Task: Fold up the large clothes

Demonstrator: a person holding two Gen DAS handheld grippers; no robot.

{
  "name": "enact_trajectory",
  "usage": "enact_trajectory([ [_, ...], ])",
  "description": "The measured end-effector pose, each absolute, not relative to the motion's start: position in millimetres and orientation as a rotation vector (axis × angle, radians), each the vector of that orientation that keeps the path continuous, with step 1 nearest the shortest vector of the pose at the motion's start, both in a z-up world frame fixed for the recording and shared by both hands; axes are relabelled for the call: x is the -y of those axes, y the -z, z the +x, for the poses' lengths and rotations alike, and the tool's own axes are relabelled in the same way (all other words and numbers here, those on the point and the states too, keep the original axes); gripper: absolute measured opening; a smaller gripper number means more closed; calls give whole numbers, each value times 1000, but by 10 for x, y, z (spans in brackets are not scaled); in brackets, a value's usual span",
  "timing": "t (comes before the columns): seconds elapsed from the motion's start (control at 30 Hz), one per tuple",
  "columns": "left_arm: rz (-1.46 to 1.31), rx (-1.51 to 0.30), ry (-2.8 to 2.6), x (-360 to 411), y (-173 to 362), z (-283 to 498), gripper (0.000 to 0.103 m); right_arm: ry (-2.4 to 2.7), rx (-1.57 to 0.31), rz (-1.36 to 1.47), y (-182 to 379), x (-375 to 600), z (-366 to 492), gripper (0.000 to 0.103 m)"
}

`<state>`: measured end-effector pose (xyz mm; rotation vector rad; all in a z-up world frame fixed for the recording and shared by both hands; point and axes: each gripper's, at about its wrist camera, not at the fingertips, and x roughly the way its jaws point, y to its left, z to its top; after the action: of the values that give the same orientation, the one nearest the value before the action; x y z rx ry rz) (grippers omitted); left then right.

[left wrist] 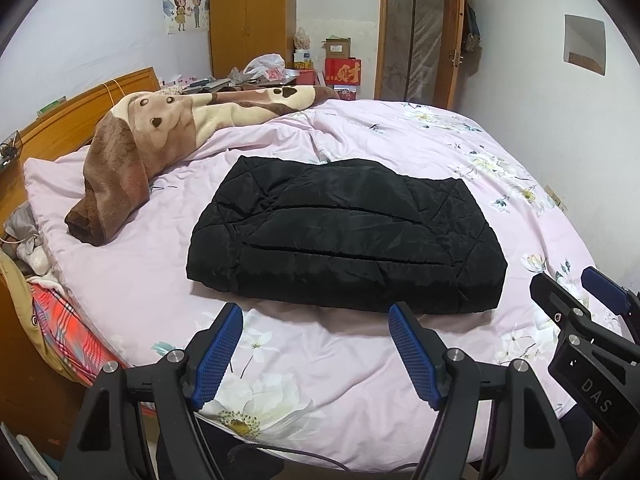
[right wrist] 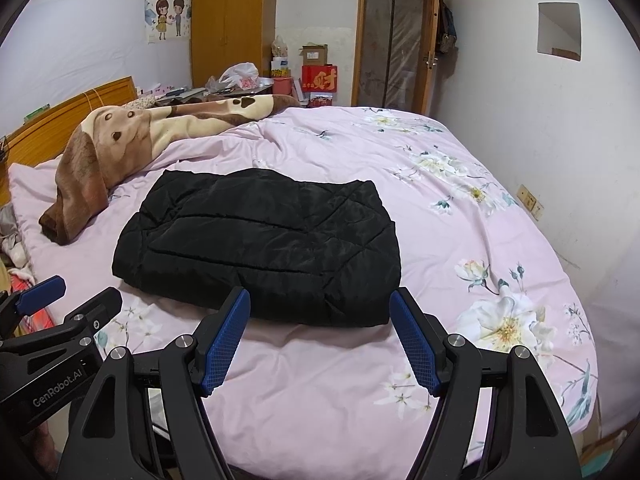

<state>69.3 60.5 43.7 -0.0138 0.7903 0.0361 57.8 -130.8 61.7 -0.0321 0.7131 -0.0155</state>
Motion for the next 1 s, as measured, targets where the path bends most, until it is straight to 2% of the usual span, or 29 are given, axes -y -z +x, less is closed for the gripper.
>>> enact_trajectory([
  [1.0,-8,-784,-47,-599,-461,655,75,9,-719,-35,-599,1264,563,72],
])
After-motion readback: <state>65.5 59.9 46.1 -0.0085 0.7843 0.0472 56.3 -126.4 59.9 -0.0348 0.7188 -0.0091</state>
